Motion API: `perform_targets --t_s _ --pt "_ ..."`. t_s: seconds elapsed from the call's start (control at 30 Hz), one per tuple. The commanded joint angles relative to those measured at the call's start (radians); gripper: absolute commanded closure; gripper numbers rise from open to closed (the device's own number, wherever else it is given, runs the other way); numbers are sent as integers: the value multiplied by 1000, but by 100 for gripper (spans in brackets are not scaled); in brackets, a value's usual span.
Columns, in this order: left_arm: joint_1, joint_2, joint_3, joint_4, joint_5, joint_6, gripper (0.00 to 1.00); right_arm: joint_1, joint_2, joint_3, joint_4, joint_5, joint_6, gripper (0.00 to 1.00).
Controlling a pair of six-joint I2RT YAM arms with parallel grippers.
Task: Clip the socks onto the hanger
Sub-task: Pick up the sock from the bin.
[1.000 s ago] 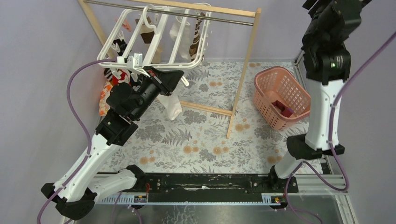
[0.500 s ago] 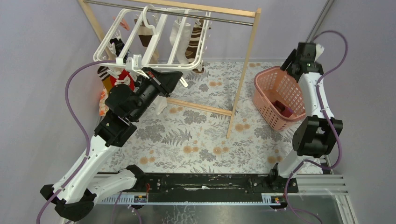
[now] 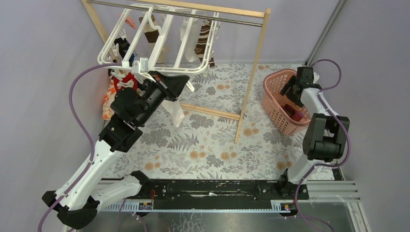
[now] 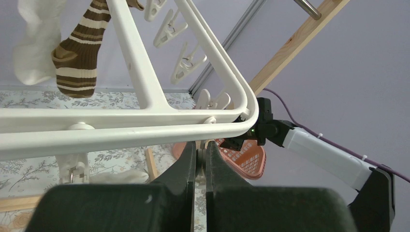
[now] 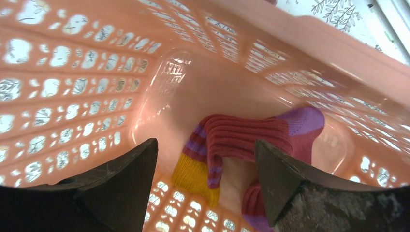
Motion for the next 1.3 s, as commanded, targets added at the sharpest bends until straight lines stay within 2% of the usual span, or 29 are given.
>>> perform_targets --t_s 0.0,0.13,0.3,0.33,0.53,0.67,1.07,1.27 --pt "-2 -6 -6 -6 -12 26 100 -11 53 -19 89 0 30 21" --pt "-2 -6 -5 -9 -14 29 100 -17 111 -15 94 3 33 22" --pt "-2 -7 -7 -9 -15 30 100 -20 131 -35 118 13 40 35" --pt "-2 -7 -6 -9 -14 30 100 -21 136 -35 115 17 42 39" --pt "-2 -12 -6 -14 -15 30 100 -22 93 -49 123 18 39 81" --pt "-2 -12 -6 -13 -13 29 100 -22 23 -49 118 22 33 100" --pt "-2 -8 -9 -6 -2 24 100 -22 -247 31 45 -54 -2 100" --pt "-2 -9 -10 -7 0 23 100 -22 -405 77 34 -215 -34 100"
